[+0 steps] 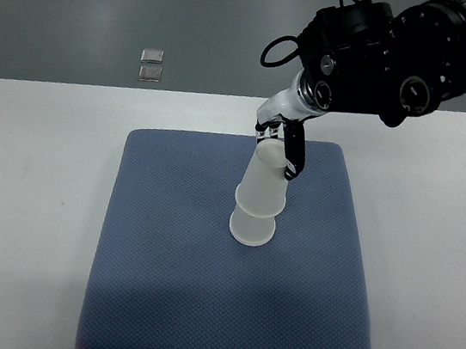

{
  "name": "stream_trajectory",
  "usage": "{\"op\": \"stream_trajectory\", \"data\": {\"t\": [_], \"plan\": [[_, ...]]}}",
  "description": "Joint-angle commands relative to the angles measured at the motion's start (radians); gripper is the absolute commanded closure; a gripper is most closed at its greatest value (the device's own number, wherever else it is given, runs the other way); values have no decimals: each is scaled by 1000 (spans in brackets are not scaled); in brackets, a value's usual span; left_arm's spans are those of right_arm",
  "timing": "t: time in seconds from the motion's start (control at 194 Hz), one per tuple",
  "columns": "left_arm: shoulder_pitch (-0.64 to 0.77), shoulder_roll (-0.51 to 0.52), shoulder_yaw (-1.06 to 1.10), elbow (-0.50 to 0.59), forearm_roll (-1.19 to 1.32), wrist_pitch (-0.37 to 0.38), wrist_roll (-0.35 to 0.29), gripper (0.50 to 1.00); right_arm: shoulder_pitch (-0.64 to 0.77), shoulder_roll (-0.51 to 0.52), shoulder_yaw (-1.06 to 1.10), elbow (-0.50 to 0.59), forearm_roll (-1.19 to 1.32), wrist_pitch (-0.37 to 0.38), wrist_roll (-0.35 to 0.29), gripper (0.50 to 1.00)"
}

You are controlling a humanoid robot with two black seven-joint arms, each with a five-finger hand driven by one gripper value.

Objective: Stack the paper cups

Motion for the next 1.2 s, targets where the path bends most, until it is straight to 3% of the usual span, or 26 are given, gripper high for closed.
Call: {"op": "stream_trajectory", "data": {"t": [0.0, 0.155, 0.484, 0.953, 1.195], "plan": [[0, 0, 0, 0, 0, 0, 0, 500, -6, 0, 0, 0, 0, -2, 0, 728], [0, 0, 0, -1, 0, 0, 0, 500, -12, 0, 1, 0, 3, -2, 2, 711], [0, 0, 0, 0, 0, 0, 0, 500, -37, 0, 8, -2, 8, -12, 6, 603], [0, 0, 0, -1, 0, 0, 0, 500, -72, 0, 35, -48, 29, -32, 12, 587], [0, 0, 3, -3, 0, 0, 0, 500, -201, -235, 248, -123, 121, -83, 41, 587]]}}
